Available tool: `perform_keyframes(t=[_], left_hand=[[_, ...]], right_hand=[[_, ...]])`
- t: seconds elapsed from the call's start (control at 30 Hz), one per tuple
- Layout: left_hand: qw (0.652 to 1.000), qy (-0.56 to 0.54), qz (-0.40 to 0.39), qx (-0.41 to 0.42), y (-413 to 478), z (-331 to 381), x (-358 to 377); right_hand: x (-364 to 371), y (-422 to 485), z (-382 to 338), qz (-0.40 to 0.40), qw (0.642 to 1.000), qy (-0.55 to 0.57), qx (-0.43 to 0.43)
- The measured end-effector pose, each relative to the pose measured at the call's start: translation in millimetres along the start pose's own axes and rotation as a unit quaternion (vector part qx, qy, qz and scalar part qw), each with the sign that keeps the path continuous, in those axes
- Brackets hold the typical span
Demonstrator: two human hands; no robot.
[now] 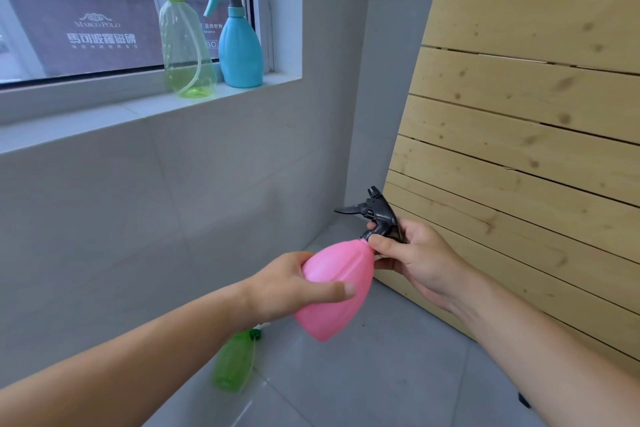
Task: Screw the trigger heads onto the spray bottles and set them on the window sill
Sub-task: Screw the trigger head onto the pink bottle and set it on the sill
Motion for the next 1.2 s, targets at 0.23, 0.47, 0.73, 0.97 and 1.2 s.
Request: perform_keyframes(t=[0.23,0.47,0.73,0.97,1.2], left_hand=[[0.999,-0.036,-0.009,-0.032,0,-11,16],[0.993,-0.093,-0.052,-0.054,2,-14,24],[0.999,-0.016,0.011,-0.041,5,-9,19],[0.992,-0.103,-0.053,-0.053,2,-14,27],[0.997,-0.063,0.012,-0.038,4,-10,21]], right_hand=[[4,0,5,0.026,0.998,0.052,0.002],[-2,1,11,0.075,0.995,0.067,0.012],[2,3,15,0.082,0.993,0.087,0.018],[7,4,16,0.060,0.994,0.081,0.037],[9,5,16,0.056,0.993,0.094,0.033]])
Point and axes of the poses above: each hand's wrist, its own y-axis towards the middle knuckle, its own x-axis out of the palm, z = x × y, the point moved 7 cm from there along y, towards the middle knuckle, and after that the axes turned 14 degrees about -z, right-handed, at the moved point
